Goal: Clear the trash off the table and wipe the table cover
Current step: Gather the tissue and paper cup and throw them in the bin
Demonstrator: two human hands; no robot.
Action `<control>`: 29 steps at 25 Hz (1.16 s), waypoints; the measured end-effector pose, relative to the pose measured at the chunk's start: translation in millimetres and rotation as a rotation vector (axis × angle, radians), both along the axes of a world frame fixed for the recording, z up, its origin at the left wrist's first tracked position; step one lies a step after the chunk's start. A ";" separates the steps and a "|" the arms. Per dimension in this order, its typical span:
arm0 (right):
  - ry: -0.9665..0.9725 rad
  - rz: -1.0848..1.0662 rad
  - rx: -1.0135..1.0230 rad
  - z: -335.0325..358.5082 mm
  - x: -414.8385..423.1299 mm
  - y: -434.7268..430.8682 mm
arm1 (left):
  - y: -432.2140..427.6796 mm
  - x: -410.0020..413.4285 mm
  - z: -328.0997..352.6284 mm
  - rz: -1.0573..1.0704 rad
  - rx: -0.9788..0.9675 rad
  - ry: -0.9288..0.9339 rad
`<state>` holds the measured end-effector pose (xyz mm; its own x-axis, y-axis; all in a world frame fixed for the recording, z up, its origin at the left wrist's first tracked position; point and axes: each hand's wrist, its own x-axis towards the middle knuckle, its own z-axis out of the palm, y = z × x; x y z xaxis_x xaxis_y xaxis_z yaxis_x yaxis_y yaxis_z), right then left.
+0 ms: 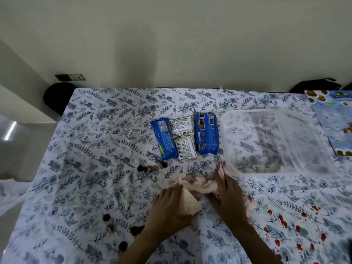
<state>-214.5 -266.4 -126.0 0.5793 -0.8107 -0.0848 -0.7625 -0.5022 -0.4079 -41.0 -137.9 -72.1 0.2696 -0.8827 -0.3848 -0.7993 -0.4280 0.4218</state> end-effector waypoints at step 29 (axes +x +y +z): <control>-0.043 0.560 -0.152 -20.1 45.5 -40.9 | -2.2 47.5 6.7 0.216 -0.064 0.592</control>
